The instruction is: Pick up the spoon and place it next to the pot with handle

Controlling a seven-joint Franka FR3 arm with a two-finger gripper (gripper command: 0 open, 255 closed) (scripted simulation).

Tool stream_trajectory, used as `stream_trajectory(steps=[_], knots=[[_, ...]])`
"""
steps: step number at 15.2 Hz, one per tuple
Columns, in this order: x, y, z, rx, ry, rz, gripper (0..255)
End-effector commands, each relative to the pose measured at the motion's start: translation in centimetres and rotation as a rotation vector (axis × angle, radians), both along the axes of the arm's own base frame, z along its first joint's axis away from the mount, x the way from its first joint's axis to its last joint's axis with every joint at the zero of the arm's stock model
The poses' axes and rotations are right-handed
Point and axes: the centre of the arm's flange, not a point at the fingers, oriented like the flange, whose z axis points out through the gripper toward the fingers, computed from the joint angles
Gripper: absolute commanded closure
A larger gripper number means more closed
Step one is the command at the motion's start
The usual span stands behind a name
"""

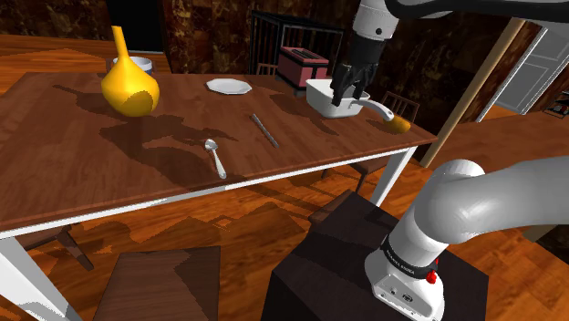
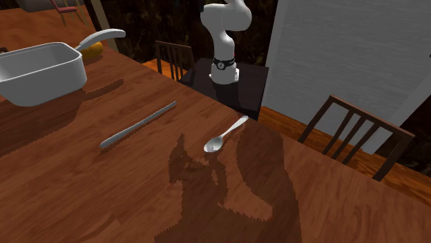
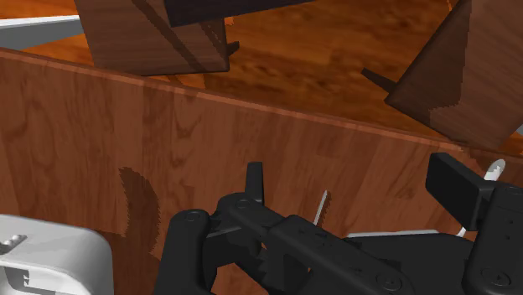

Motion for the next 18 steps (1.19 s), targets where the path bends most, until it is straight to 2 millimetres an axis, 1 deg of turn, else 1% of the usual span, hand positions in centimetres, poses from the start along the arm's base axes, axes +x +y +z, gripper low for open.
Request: stream_trajectory(steps=[1,10,18], knots=[[0.0,0.0,0.0,0.000,0.000,0.000,0],[6.7,8.5,-5.8,-0.033,-0.012,-0.070,0],[13.1,15.5,-11.0,-0.062,-0.022,-0.133,0]])
